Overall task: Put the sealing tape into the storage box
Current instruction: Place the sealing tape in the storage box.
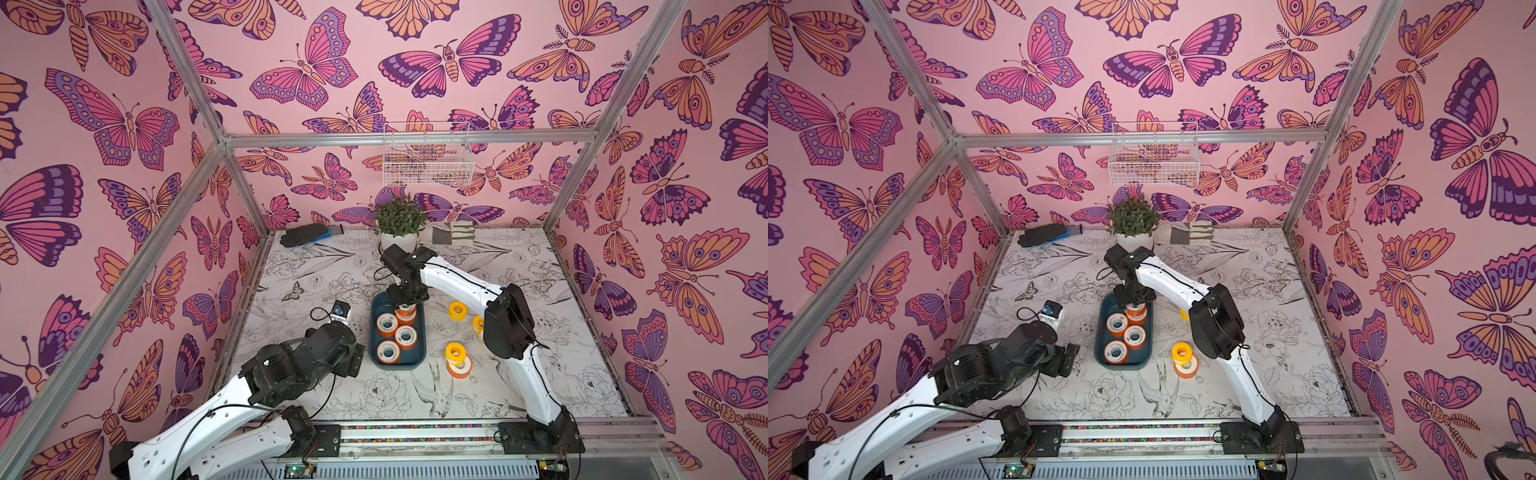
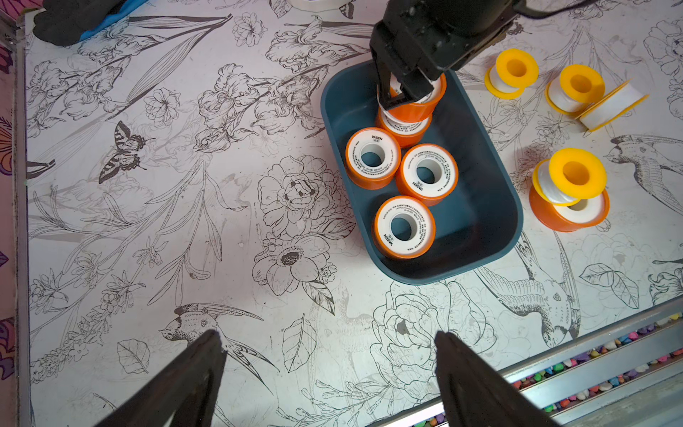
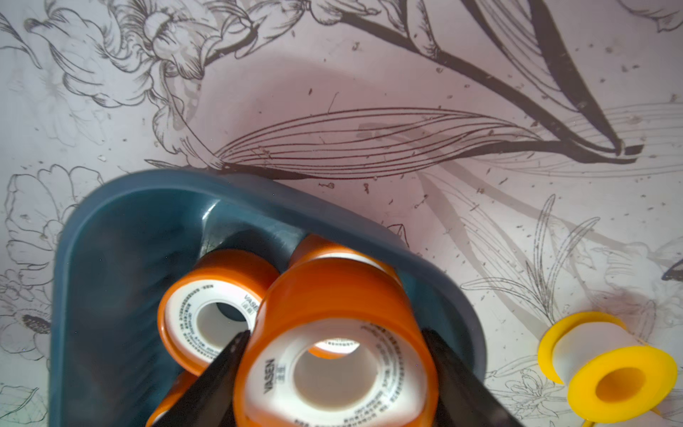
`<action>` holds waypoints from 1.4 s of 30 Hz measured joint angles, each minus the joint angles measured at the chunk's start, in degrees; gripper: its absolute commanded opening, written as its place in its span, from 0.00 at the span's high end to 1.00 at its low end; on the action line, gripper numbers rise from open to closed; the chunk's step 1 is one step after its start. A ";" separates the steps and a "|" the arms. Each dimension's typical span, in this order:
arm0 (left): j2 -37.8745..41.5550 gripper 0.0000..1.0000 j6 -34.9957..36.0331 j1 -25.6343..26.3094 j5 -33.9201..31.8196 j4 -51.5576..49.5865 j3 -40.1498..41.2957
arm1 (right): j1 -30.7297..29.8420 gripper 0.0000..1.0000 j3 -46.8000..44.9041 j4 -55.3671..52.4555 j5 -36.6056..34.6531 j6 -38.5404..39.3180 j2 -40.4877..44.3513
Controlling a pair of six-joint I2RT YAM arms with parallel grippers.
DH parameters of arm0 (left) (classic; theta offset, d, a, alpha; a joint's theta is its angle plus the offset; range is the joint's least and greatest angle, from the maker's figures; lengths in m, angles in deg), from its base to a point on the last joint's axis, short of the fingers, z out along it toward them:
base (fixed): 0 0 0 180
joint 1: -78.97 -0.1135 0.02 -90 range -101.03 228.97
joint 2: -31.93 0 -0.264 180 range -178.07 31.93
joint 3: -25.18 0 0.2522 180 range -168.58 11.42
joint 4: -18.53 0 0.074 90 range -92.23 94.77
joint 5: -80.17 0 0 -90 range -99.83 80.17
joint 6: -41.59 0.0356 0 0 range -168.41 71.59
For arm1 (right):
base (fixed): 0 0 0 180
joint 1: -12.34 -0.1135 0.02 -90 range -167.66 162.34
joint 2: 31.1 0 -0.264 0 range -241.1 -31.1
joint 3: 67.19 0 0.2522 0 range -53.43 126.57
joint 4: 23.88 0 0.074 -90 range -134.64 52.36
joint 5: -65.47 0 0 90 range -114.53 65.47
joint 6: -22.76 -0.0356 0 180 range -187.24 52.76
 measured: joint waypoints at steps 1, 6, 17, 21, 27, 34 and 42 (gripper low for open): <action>0.00 0.07 0.00 0.00 0.00 0.00 0.00 | 0.00 0.35 0.20 0.00 -0.04 0.00 -0.46; 0.00 0.07 0.02 0.00 0.00 0.00 0.04 | -0.04 0.35 0.33 -0.37 -0.76 0.00 -1.68; 0.00 0.07 0.02 0.00 0.02 0.00 0.04 | -0.07 0.29 1.05 -0.63 -2.12 0.00 -2.21; 0.00 0.07 0.02 0.00 0.02 0.00 0.04 | -0.28 0.25 1.27 -0.63 -2.21 0.00 -2.56; 0.00 0.07 0.02 0.00 0.02 0.00 0.04 | -0.63 0.20 1.27 -1.07 -2.36 0.24 -3.34; 0.00 0.07 0.02 0.00 0.02 0.00 0.07 | -0.98 0.16 1.31 -1.40 -2.69 0.63 -3.48; 0.00 0.07 0.02 0.00 0.02 0.00 0.09 | -1.31 0.06 1.31 -1.49 -3.21 1.29 -3.28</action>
